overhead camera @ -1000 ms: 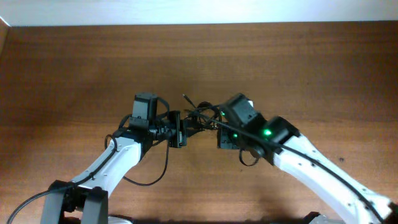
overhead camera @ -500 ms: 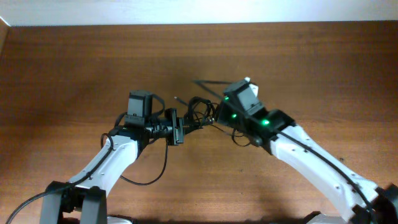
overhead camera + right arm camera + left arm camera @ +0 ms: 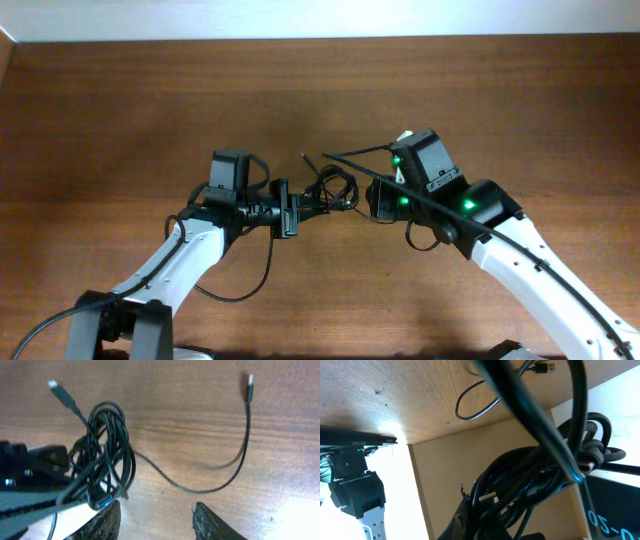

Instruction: Untangle cables

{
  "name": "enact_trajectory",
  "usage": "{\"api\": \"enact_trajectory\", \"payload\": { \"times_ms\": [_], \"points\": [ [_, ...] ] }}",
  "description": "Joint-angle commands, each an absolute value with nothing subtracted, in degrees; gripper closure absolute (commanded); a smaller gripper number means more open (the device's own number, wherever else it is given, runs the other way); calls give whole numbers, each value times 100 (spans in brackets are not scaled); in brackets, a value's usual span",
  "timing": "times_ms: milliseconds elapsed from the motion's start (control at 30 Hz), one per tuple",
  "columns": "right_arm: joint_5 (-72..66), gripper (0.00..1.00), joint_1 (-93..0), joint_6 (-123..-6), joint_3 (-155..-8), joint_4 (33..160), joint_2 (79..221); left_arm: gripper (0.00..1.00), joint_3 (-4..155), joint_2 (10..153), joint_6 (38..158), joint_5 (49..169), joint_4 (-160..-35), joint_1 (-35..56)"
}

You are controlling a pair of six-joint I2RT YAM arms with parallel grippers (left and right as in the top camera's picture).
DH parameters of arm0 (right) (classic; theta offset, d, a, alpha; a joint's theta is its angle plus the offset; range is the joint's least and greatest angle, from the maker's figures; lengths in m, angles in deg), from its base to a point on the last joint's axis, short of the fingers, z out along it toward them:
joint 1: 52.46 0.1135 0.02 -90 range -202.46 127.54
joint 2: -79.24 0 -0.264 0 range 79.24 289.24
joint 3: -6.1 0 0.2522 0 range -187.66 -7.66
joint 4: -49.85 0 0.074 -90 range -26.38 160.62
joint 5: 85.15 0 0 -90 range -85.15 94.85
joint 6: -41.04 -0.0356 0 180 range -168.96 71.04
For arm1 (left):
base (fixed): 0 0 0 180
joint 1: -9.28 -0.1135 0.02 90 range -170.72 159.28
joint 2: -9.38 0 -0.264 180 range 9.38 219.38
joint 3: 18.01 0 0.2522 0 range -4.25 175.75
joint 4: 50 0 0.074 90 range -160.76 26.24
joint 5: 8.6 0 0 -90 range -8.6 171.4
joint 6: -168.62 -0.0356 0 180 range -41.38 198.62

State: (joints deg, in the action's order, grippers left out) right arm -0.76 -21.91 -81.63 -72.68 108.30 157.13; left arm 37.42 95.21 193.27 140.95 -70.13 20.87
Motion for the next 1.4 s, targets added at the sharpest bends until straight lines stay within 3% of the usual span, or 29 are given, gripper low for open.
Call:
{"api": "enact_trajectory", "payload": {
  "times_ms": [0, 133, 233, 400, 533, 633, 800, 867, 900, 933, 1033, 1067, 1100, 1133, 1167, 1233, 1300, 1367],
  "points": [
    [-393, 52, -2205, -8069, -7272, 10850, 15820, 100, 3720, 9486, 19266, 14047, -6989, 2061],
    [-605, 52, -1905, -8065, -7231, 10861, 16030, 100, 3720, 9486, 19266, 14049, -6989, 2061],
    [130, 52, -1770, -8089, -7135, 10708, 16368, 100, 3720, 9486, 19264, 14054, -6989, 2061],
    [718, 55, -1770, -8091, -7121, 9121, 16865, 100, 3720, 9486, 19262, 14163, -6989, 2061],
    [608, 55, -1842, -8091, -7121, 8813, 16865, 100, 3720, 9486, 19104, 14170, -6985, 2061],
    [-638, 55, -1944, -8086, -7121, 8426, 16865, 100, 3720, 9486, 18938, 14165, -6985, 2061],
    [-944, 57, -1944, -7662, -7119, 7923, 17195, 100, 3720, 9486, 18833, 14674, -6392, 2057],
    [-1591, 59, -1944, -6707, -7119, 7912, 17201, 100, 3720, 9486, 18831, 14709, -6377, 2057],
    [-1916, 56, -1949, -6052, -7119, 7952, 17201, 100, 3720, 9486, 18831, 14720, -6377, 2057],
    [-2054, 40, -1949, -5645, -7119, 8050, 17201, 100, 3720, 9486, 18816, 14720, -6379, 2057],
    [-2699, 30, -1955, -4716, -7119, 8192, 17201, 100, 3720, 9486, 18202, 14539, -6379, 2057],
    [-3166, 39, -1953, -4482, -7119, 8148, 17201, 100, 3720, 9486, 18049, 14462, -6381, 2057],
    [-3199, 70, -1953, -4487, -7119, 8087, 17201, 100, 3720, 9486, 18051, 14458, -6381, 2057],
    [-2891, 95, -1953, -4491, -7119, 8070, 17201, 100, 3720, 9486, 18051, 14447, -6381, 2057],
    [-2386, 96, -1955, -4491, -7119, 8072, 17201, 100, 3720, 9486, 18049, 14279, -6381, 2059],
    [735, 96, -1955, -4832, -7121, 8133, 17199, 100, 3720, 9486, 18018, 14414, -6381, 2074],
    [2722, 96, -1968, -5271, -7124, 8339, 17197, 100, 3720, 9486, 17760, 14659, -6381, 2074],
    [3238, 96, -2170, -5549, -7148, 8826, 17186, 100, 3720, 9486, 17240, 14659, -6383, 2074]
  ]
}}
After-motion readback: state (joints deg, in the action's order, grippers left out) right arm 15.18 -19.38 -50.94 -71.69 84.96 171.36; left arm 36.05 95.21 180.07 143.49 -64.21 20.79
